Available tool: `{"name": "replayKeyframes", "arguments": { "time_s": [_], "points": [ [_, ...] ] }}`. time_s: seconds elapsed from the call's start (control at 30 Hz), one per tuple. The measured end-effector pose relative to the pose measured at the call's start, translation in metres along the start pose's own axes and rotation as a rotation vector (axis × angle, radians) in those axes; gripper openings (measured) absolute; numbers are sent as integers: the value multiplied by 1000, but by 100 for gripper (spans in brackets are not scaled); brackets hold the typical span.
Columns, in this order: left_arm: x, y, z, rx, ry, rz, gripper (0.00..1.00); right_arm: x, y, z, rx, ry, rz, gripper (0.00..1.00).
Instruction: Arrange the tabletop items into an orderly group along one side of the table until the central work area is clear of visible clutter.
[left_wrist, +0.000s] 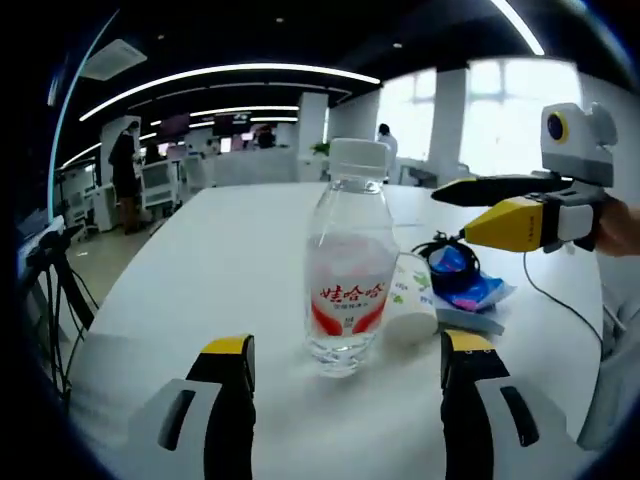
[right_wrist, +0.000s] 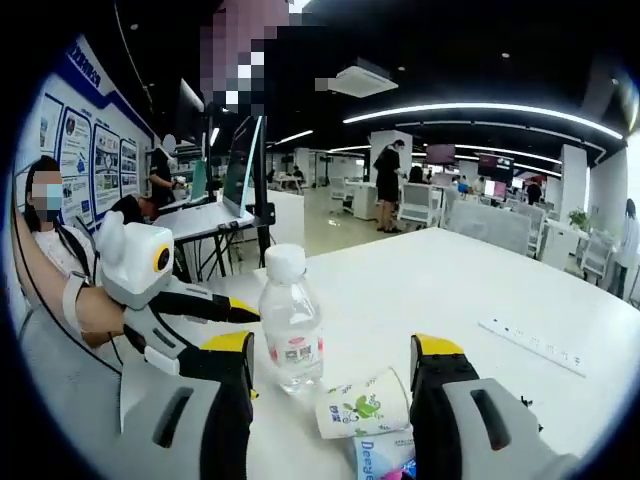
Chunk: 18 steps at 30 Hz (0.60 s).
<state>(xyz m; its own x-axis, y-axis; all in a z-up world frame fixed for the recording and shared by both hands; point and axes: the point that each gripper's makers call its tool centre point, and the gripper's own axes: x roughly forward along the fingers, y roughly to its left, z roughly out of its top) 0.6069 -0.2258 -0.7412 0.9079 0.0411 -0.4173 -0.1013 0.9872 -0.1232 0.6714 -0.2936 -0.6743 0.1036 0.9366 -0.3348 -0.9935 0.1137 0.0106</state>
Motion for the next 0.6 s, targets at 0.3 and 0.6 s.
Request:
{"name": "replayKeyframes", "arguments": {
  "time_s": [0.3, 0.6],
  "points": [
    [-23, -19, 1, 61, 77, -75, 75, -27, -14, -22, 33, 100, -1, 78],
    [-37, -24, -15, 46, 163, -112, 81, -46, -17, -42, 114, 166, 37, 86]
  ]
}}
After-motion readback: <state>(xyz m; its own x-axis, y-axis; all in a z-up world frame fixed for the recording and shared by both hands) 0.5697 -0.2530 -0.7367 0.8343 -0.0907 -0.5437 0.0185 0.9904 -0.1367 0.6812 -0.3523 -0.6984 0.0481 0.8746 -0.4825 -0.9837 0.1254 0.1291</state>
